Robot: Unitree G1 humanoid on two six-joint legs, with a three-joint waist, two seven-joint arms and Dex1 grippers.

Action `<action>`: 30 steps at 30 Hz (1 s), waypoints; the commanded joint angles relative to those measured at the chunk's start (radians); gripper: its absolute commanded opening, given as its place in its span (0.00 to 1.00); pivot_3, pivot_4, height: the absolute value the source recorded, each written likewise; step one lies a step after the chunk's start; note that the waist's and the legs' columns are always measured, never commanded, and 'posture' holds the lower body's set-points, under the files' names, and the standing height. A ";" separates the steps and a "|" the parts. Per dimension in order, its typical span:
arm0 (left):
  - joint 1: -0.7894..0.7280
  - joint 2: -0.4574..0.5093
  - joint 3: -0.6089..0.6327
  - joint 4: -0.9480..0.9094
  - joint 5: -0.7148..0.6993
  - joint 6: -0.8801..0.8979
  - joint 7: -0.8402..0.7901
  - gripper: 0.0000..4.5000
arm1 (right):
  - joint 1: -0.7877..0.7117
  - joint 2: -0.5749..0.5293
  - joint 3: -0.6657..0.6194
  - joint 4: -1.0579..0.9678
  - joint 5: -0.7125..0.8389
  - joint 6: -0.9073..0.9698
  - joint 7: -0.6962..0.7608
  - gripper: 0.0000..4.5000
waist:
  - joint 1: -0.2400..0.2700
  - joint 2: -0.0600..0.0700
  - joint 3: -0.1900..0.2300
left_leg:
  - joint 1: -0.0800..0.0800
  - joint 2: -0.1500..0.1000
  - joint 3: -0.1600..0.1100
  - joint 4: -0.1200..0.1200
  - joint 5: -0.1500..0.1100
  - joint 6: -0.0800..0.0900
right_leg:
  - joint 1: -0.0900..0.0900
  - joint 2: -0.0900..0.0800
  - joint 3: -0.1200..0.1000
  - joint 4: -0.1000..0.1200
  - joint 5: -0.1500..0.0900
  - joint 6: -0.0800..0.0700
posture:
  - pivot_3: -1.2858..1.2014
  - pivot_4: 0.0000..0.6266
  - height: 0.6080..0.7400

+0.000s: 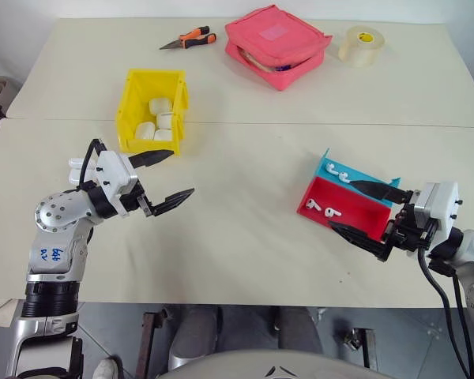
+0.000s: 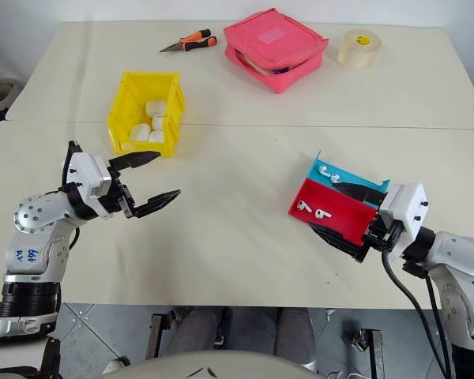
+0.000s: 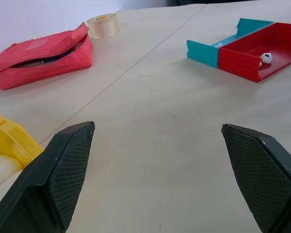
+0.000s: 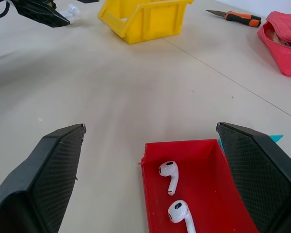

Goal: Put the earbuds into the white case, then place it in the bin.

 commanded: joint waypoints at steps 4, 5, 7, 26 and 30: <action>-0.002 -0.001 0.013 -0.012 -0.012 -0.008 -0.003 0.99 | -0.004 -0.008 -0.016 -0.029 0.016 -0.013 0.010 1.00 | 0.000 0.000 0.000 | 0.000 0.000 0.000 0.000 0.000 0.000 | 0.000 0.000 0.000 0.000 0.000 0.000 | 0.52 0.24 1.00; 0.004 0.000 0.018 -0.016 -0.012 -0.005 0.001 0.99 | -0.006 -0.006 -0.014 -0.028 0.016 -0.013 0.011 1.00 | 0.000 0.000 0.000 | 0.000 0.000 0.000 0.000 0.000 0.000 | 0.000 0.000 0.000 0.000 0.000 0.000 | 0.52 0.24 1.00; 0.016 0.000 0.033 -0.023 -0.011 -0.002 0.019 0.99 | -0.015 -0.002 -0.008 -0.022 0.017 -0.018 0.015 1.00 | 0.000 0.000 0.000 | 0.000 0.000 0.000 0.000 0.000 0.000 | 0.000 0.000 0.000 0.000 0.000 0.000 | 0.52 0.24 1.00; 0.630 -0.233 0.542 -0.404 -0.090 0.244 0.619 0.99 | -0.255 0.186 0.289 -0.067 -0.007 -0.094 0.019 1.00 | -0.001 -0.001 0.000 | 0.000 0.010 0.001 0.001 -0.006 -0.004 | -0.004 0.008 0.008 -0.002 0.000 0.000 | 0.52 0.24 1.00; 0.622 -0.221 0.551 -0.430 -0.106 0.375 0.699 0.99 | -0.259 0.177 0.287 -0.039 -0.024 -0.124 0.045 1.00 | 0.006 -0.001 0.000 | 0.000 0.009 0.001 0.002 -0.006 -0.004 | -0.004 0.009 0.008 -0.002 0.000 -0.001 | 0.52 0.24 1.00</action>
